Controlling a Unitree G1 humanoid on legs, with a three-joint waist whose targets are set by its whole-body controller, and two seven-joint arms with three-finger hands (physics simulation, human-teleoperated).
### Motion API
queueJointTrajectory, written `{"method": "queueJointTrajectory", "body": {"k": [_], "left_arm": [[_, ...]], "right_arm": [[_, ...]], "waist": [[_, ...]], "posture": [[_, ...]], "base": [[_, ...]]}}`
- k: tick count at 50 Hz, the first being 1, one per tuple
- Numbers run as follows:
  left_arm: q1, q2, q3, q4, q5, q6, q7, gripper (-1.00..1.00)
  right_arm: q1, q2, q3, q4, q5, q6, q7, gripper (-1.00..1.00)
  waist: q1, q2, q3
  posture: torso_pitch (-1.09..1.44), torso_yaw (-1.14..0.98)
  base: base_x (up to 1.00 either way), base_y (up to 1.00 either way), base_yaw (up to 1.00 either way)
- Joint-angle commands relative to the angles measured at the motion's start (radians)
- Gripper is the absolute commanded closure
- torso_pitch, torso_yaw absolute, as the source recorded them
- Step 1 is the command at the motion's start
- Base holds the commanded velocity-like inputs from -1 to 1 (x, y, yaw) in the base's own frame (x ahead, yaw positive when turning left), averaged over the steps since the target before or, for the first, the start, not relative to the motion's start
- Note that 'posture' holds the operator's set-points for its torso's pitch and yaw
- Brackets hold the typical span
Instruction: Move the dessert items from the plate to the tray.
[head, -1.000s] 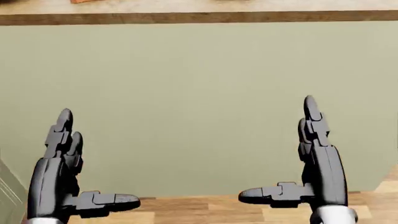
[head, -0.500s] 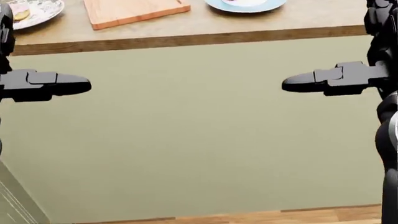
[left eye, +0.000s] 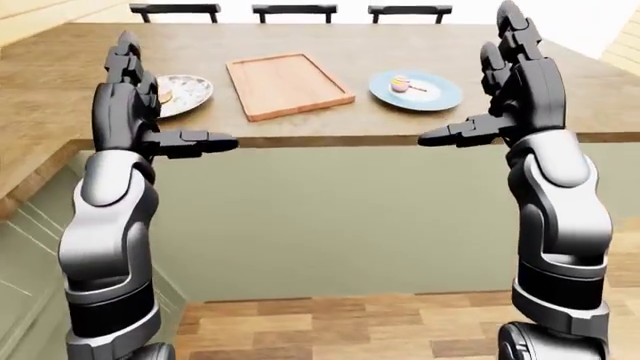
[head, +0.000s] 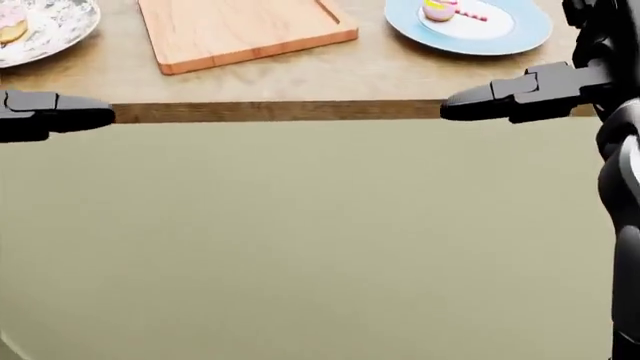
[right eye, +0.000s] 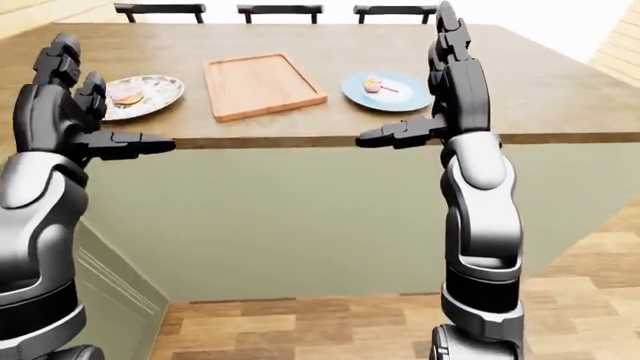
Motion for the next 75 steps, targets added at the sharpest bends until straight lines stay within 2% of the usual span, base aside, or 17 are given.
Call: {"method": "queueJointTrajectory", "body": {"k": [1,5,8,12,19,23,35,36,40,45,48,53,58,64,66,72,75], "left_arm": [[-0.035,0.021,0.032,-0.054,0.008,-0.040,0.006,-1.00],[-0.028,0.021,0.031,-0.068,0.011,-0.040,0.000,-1.00],[-0.024,0.022,0.034,-0.081,0.012,-0.033,-0.003,-1.00],[-0.023,0.025,0.041,-0.107,0.006,-0.013,-0.004,-1.00],[-0.019,0.032,0.054,-0.139,-0.008,0.005,0.003,-1.00],[-0.009,0.030,0.057,-0.175,-0.024,0.028,0.005,-1.00],[-0.004,0.033,0.058,-0.201,-0.027,0.039,0.002,-1.00],[-0.008,0.035,0.058,-0.202,-0.028,0.041,0.002,-1.00],[-0.008,0.036,0.058,-0.198,-0.027,0.037,0.001,-1.00],[-0.016,0.036,0.051,-0.198,-0.023,0.042,0.002,-1.00],[-0.018,0.035,0.047,-0.200,-0.017,0.043,0.001,-1.00],[-0.022,0.035,0.046,-0.202,-0.009,0.048,-0.004,-1.00],[-0.019,0.036,0.049,-0.203,-0.007,0.048,-0.008,-1.00],[-0.020,0.036,0.049,-0.199,-0.003,0.046,-0.010,-1.00],[-0.019,0.036,0.050,-0.200,-0.002,0.046,-0.010,-1.00],[-0.014,0.033,0.050,-0.202,-0.001,0.045,-0.013,-1.00],[-0.012,0.035,0.050,-0.203,0.003,0.045,-0.013,-1.00]], "right_arm": [[-0.036,-0.011,-0.009,-0.059,0.003,-0.041,-0.010,-1.00],[-0.029,-0.014,-0.011,-0.057,0.008,-0.021,-0.026,-1.00],[-0.023,-0.017,-0.013,-0.062,0.005,-0.025,-0.024,-1.00],[-0.015,-0.019,-0.012,-0.075,0.000,-0.037,-0.005,-1.00],[-0.016,-0.021,-0.015,-0.100,0.005,-0.020,0.000,-1.00],[-0.005,-0.016,-0.014,-0.107,0.007,-0.015,0.002,-1.00],[-0.002,-0.021,-0.021,-0.102,-0.001,-0.011,0.011,-1.00],[-0.005,-0.020,-0.026,-0.100,0.005,-0.006,0.007,-1.00],[-0.010,-0.023,-0.026,-0.114,0.009,0.019,-0.004,-1.00],[0.002,-0.024,-0.018,-0.110,-0.015,0.018,-0.001,-1.00],[0.003,-0.020,-0.023,-0.116,-0.011,0.022,0.003,-1.00],[0.003,-0.019,-0.020,-0.112,-0.014,0.026,-0.004,-1.00],[0.001,-0.015,-0.019,-0.110,-0.009,0.027,-0.011,-1.00],[0.008,-0.012,-0.009,-0.087,-0.030,0.017,-0.009,-1.00],[0.009,-0.008,-0.010,-0.094,-0.029,0.019,-0.005,-1.00],[0.012,-0.010,-0.005,-0.101,-0.034,0.013,-0.003,-1.00],[0.012,-0.004,-0.006,-0.099,-0.040,0.008,0.003,-1.00]], "waist": [[0.007,-0.005,-0.029],[0.001,0.004,-0.004],[0.024,0.096,-0.036],[0.026,0.072,-0.066],[0.035,0.020,-0.028],[0.034,-0.055,-0.046],[0.026,0.085,-0.068],[0.030,0.050,-0.069],[0.028,0.099,-0.037],[0.022,0.054,-0.008],[0.024,-0.016,-0.054],[0.011,-0.020,-0.065],[0.012,0.013,-0.115],[0.004,0.064,-0.078],[-0.010,0.128,-0.053],[0.007,0.082,-0.080],[0.021,0.010,-0.055]], "posture": [[0.00,0.00],[0.00,0.00],[0.00,0.00],[0.00,0.00],[0.00,0.00],[0.00,0.00],[0.00,0.00],[0.00,0.00],[0.00,0.00],[0.00,0.00],[0.00,0.00],[0.00,0.00],[0.00,0.00],[0.00,0.00],[0.00,0.00],[0.00,0.00],[0.00,0.00]], "base": [[0.00,0.00,0.00],[0.00,0.00,0.00],[0.00,0.00,0.00],[0.07,0.00,0.00],[0.49,0.00,0.00],[0.46,0.00,0.00],[0.43,0.08,0.00],[0.41,0.30,0.00],[0.13,0.09,0.00],[0.00,0.00,0.00],[0.00,0.13,0.00],[0.00,0.26,0.00],[0.00,0.31,0.00],[0.00,0.29,0.00],[0.00,0.00,0.00],[0.00,0.04,0.00],[0.00,0.52,0.00]]}}
